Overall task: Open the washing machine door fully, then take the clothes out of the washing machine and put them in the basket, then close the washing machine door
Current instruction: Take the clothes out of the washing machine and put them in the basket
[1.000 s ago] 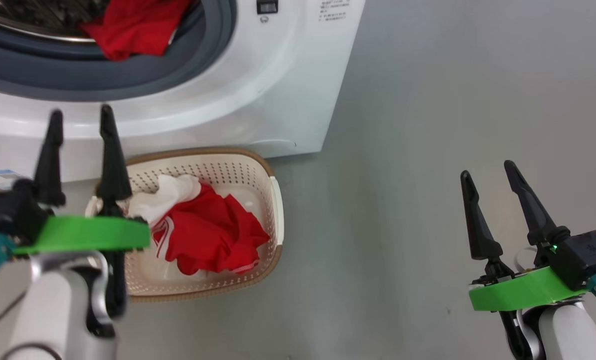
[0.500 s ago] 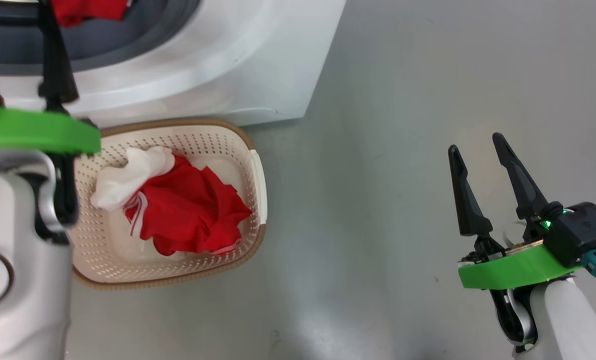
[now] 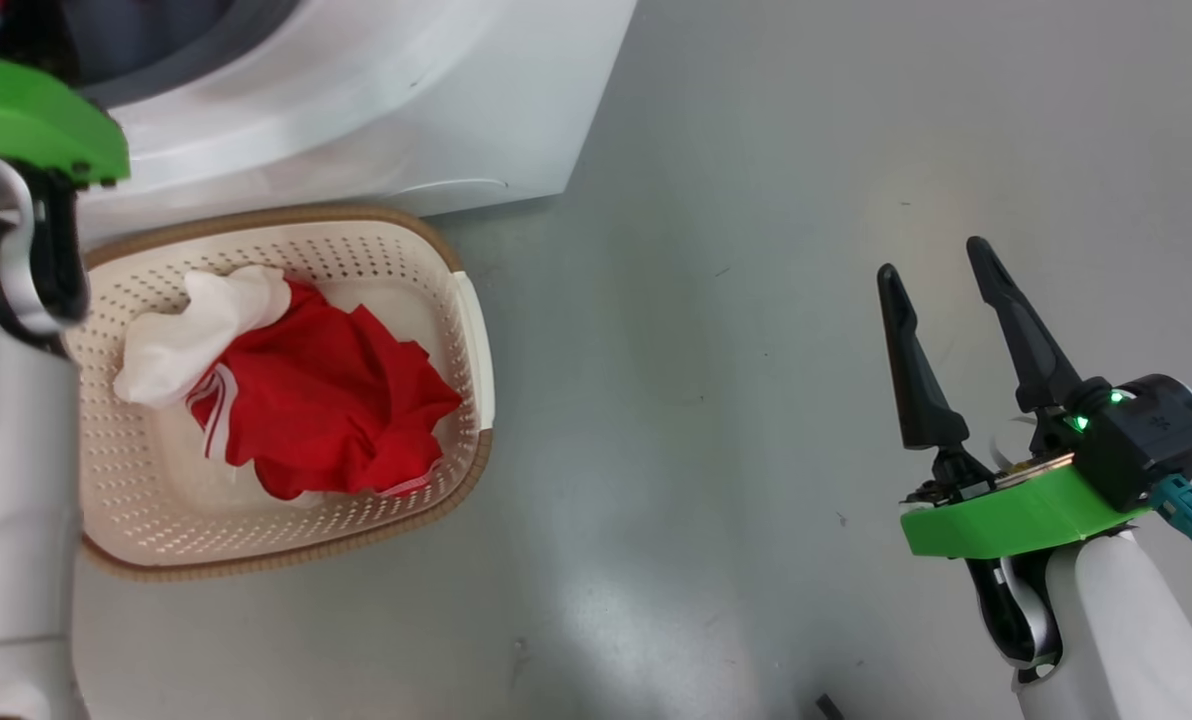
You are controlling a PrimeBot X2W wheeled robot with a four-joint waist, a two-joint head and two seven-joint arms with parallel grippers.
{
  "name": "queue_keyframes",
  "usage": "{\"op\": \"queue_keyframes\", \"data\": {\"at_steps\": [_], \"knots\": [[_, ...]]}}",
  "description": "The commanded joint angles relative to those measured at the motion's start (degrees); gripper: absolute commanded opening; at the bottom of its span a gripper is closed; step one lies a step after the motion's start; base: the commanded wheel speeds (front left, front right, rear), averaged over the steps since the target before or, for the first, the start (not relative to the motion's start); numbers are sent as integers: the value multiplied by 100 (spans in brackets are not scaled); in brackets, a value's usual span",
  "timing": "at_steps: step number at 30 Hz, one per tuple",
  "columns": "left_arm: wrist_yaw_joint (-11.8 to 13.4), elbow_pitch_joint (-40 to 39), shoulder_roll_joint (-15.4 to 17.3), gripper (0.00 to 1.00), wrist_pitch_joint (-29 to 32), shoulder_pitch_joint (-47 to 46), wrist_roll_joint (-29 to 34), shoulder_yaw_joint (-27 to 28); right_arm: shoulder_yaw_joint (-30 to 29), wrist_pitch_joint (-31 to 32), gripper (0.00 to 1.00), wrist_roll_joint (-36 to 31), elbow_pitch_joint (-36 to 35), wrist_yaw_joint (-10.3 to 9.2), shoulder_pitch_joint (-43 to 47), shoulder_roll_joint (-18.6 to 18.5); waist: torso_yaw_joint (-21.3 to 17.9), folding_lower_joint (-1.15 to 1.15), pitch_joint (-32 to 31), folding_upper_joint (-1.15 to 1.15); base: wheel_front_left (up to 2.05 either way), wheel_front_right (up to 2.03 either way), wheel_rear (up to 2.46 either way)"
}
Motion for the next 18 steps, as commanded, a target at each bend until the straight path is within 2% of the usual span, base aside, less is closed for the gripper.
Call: {"op": "queue_keyframes", "data": {"at_steps": [1,8,18], "knots": [[-61,-61,278,100,8,-131,-9,80,157,-37,100,5,-101,28,7,-43,-36,0,25,0,0,0,0],[-115,893,359,100,205,-803,-14,-16,305,-37,100,-13,-51,28,-53,-43,-186,0,72,0,0,0,0],[-8,2075,590,100,826,-1357,52,-151,523,-37,100,53,3,28,-123,-43,-423,0,145,0,0,0,0]]}}
